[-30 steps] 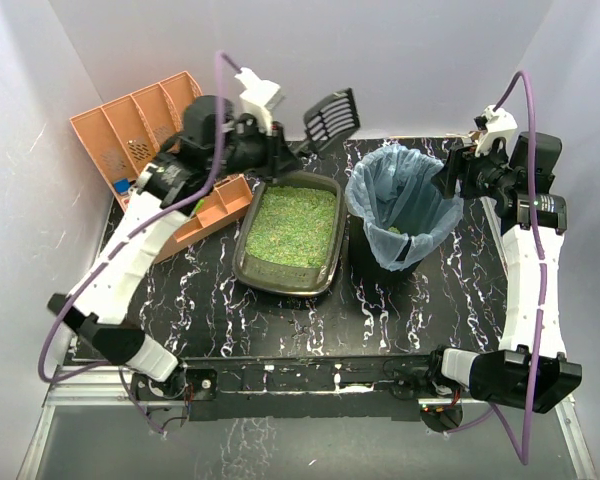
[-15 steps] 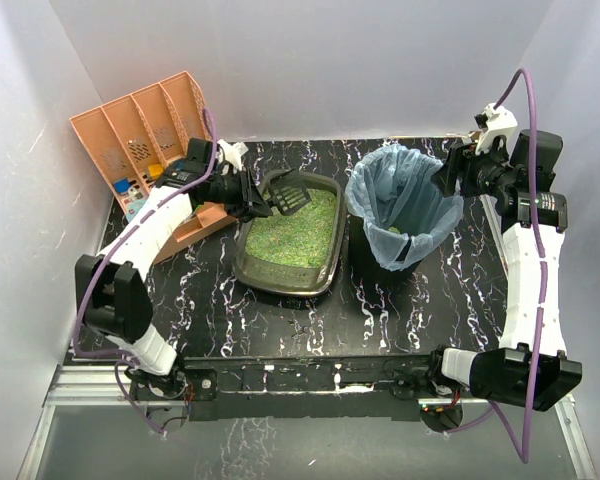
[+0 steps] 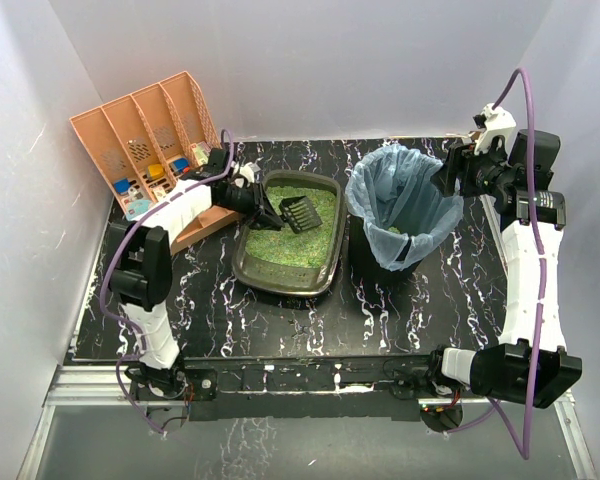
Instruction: Clean the litter box
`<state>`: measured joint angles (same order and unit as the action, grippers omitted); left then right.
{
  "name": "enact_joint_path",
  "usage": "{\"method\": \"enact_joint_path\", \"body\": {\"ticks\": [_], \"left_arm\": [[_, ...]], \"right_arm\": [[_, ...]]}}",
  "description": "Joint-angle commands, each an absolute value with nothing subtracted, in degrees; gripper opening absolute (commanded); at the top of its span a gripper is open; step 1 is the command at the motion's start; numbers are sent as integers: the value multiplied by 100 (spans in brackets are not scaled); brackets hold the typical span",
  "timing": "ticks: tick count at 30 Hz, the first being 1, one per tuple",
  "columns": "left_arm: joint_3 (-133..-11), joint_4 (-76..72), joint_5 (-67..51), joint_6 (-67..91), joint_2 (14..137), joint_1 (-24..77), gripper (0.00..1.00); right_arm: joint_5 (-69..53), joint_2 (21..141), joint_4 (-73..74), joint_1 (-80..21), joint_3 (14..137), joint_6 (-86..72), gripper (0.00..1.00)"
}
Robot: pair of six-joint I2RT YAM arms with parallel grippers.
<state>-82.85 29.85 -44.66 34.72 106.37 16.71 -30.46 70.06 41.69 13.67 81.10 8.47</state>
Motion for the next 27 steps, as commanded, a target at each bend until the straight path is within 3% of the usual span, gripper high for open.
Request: {"method": "enact_joint_path", "body": {"ticks": [1, 18, 27], "left_arm": [[-8543, 2756, -5009, 4104, 10695, 1703, 0], [-8167, 1479, -5093, 6410, 11065, 1762, 0], [-7135, 435, -4968, 7303, 10815, 1984, 0]], "right_arm": [[-3034, 6970, 3727, 1415, 8125, 835, 66], [-3034, 6860, 3674, 1415, 8000, 861, 67], [-3085, 6855, 3632, 1415, 7942, 866, 67]]}}
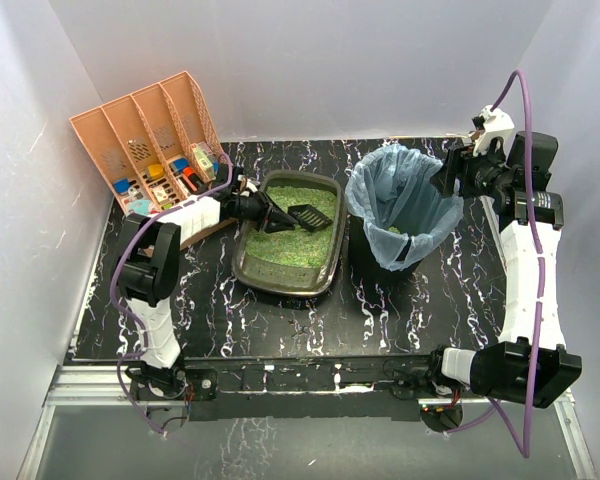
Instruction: Clean the litter box
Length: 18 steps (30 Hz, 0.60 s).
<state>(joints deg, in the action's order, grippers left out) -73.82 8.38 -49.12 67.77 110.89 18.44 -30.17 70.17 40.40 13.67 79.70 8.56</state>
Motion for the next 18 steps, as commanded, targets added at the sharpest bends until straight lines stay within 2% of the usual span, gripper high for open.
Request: {"method": "enact_joint_path", "body": {"ticks": [1, 8, 18], "left_arm": [[-7037, 285, -4977, 7405, 10811, 1996, 0], [-7301, 240, -4912, 7407, 11131, 2003, 0], [-8108, 939, -4549, 6916, 11652, 2047, 0]], "right_arm": [[-3092, 6855, 3635, 1415, 7938, 870, 67], [-3103, 6836, 3605, 1415, 7868, 879, 67], [-3103, 6842, 3559, 1415, 7796, 888, 67]]}}
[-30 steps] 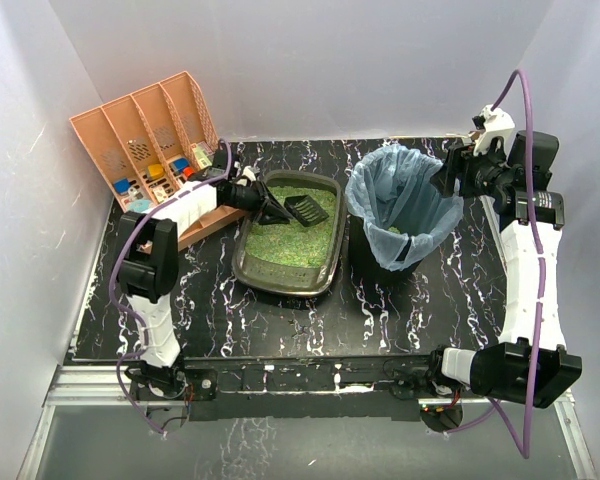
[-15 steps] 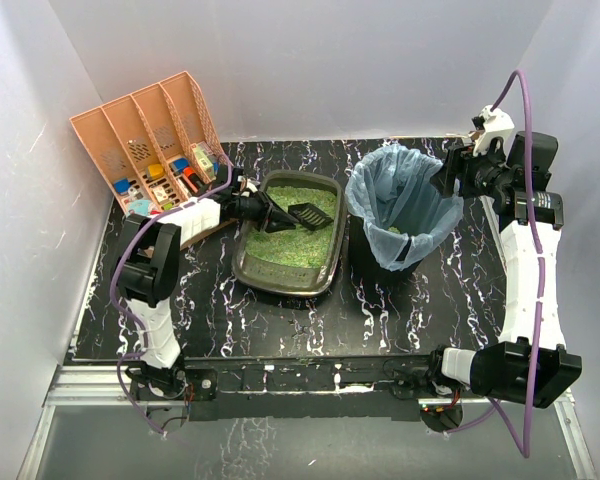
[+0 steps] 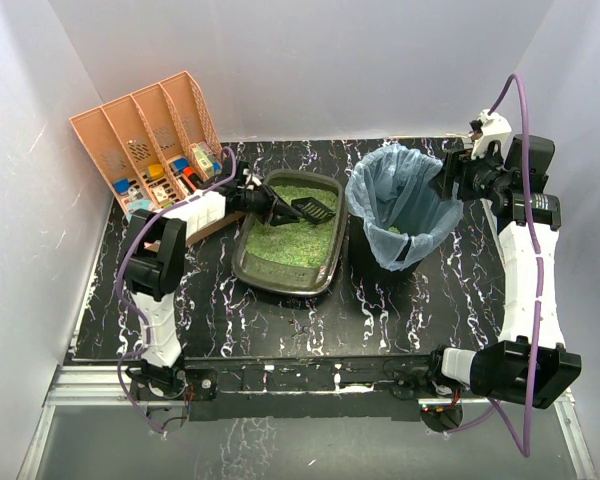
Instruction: Clean the litter box
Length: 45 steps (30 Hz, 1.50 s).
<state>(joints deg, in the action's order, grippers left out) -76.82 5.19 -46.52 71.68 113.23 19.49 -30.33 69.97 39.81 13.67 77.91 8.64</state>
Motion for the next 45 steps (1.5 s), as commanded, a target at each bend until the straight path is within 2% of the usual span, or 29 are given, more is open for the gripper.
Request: {"method": "enact_joint_path", "body": {"ticks": [1, 9, 17, 26, 45], "left_arm": [[-8177, 946, -4498, 6888, 11686, 2050, 0], [-8200, 584, -3982, 7002, 11475, 2219, 0], [-8344, 1718, -3806, 6190, 10863, 2260, 0], [-7395, 1682, -4355, 6386, 10263, 2242, 0], [-7828, 490, -4096, 7036, 11377, 2286, 0]], "right_arm": [[-3098, 6832, 3552, 1415, 7780, 888, 67], [-3116, 6846, 3516, 1415, 7695, 905, 67], [-3161, 6871, 3510, 1415, 7688, 923, 67], [-3157, 6739, 3600, 1415, 7734, 905, 67], [-3150, 6724, 3578, 1415, 7644, 923, 67]]}}
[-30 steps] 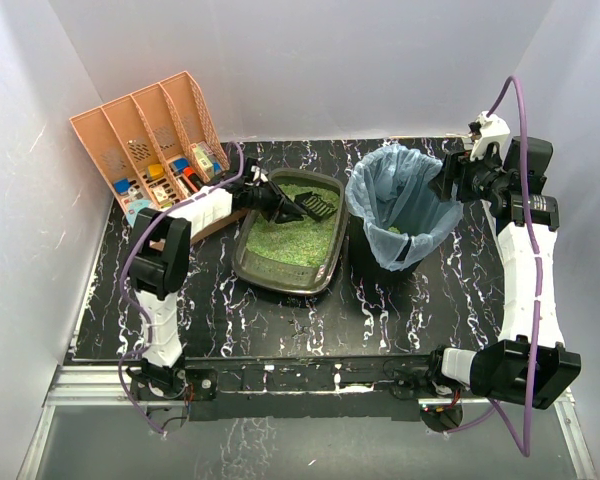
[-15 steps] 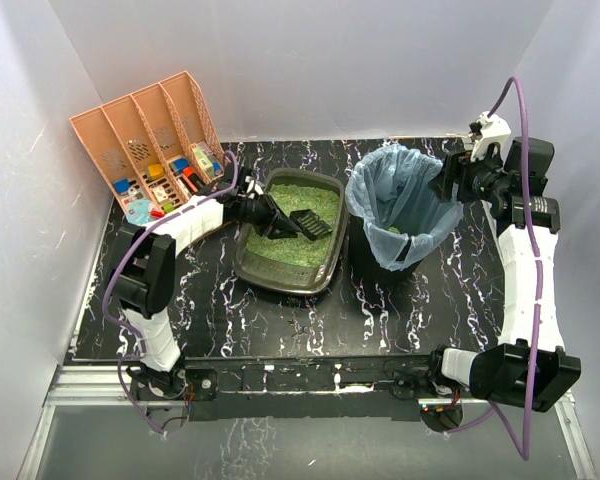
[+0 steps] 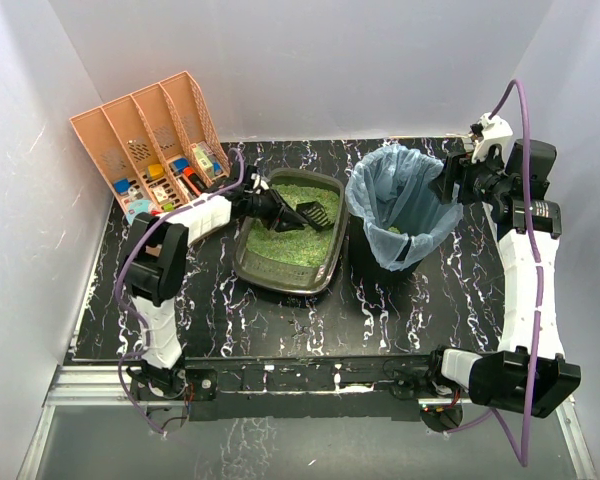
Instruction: Clean the litter box
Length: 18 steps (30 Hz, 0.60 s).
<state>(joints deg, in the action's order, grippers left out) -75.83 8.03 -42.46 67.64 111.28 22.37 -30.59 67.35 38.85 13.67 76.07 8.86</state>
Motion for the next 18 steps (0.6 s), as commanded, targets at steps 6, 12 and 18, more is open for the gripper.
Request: {"method": "enact_joint_path", "body": {"ticks": [6, 12, 18], "left_arm": [[-7815, -348, -3952, 7143, 11504, 2410, 0], [-7493, -1614, -3894, 7377, 11644, 2511, 0], [-7030, -2868, -3997, 7453, 11769, 2514, 0]], "right_arm": [[-3172, 6748, 3555, 1415, 7610, 932, 67], [-3229, 6785, 3568, 1415, 7646, 923, 68], [-3217, 6735, 3579, 1415, 7599, 937, 68]]}}
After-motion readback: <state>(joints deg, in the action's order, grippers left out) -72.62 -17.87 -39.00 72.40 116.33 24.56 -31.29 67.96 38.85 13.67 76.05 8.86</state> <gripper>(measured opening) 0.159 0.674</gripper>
